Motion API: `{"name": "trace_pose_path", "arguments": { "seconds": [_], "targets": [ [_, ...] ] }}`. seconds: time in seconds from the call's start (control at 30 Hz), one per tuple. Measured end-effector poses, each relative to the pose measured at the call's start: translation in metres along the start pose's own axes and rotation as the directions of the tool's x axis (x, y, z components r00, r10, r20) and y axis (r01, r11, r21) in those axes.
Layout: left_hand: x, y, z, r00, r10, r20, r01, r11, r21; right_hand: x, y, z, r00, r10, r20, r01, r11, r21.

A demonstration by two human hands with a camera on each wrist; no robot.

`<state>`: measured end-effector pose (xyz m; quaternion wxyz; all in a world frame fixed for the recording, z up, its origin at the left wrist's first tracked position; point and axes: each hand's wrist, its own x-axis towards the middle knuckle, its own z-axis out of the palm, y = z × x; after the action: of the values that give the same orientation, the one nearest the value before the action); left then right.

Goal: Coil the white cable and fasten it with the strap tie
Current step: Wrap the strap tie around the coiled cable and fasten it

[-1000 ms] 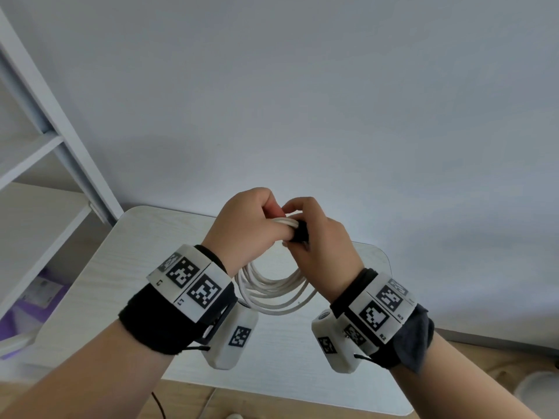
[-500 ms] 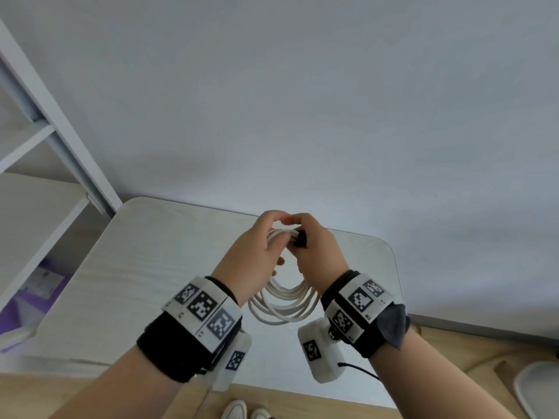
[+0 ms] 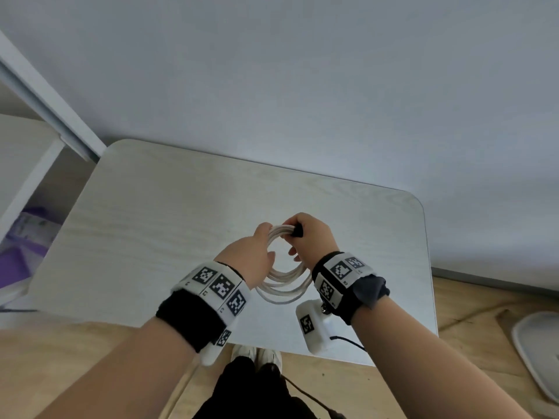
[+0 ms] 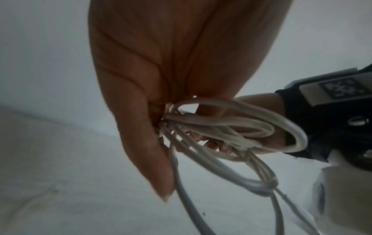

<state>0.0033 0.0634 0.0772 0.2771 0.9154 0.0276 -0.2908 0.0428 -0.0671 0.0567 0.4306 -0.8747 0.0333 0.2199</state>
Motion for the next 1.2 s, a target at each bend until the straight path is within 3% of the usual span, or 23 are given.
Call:
{"name": "trace_pose_path", "arguments": {
  "seconds": [0.27, 0.47, 0.57, 0.7, 0.87, 1.03, 1.2],
  "targets": [
    [0.054, -0.016, 0.031, 0.98, -0.18, -0.081, 0.171, 0.98, -0.099, 0.038, 0.033, 0.028, 0.997, 0.05, -0.065, -0.051, 0.999, -0.017],
    [0.073, -0.029, 0.047, 0.979, -0.111, -0.171, 0.119, 0.992, 0.036, 0.054, 0.051, 0.046, 0.987, 0.019, -0.162, -0.028, 0.998, -0.054],
    [0.078, -0.035, 0.055, 0.976, -0.105, -0.191, 0.134, 0.981, 0.141, 0.054, 0.057, 0.054, 0.976, 0.047, -0.214, -0.07, 0.992, -0.104],
    [0.08, -0.048, 0.068, 0.949, -0.087, -0.304, 0.187, 0.929, 0.321, 0.05, 0.065, 0.065, 0.977, 0.034, -0.21, -0.073, 0.98, -0.183],
    [0.081, -0.054, 0.08, 0.916, -0.017, -0.401, 0.142, 0.949, 0.283, 0.051, 0.072, 0.071, 0.969, -0.007, -0.249, -0.042, 0.98, -0.193],
    [0.08, -0.058, 0.079, 0.893, 0.018, -0.449, 0.126, 0.949, 0.289, 0.047, 0.068, 0.066, 0.977, -0.046, -0.208, -0.003, 0.974, -0.228],
    [0.074, -0.053, 0.07, 0.91, -0.012, -0.414, 0.135, 0.954, 0.269, 0.04, 0.065, 0.059, 0.979, -0.096, -0.183, 0.05, 0.969, -0.242]
  ]
}}
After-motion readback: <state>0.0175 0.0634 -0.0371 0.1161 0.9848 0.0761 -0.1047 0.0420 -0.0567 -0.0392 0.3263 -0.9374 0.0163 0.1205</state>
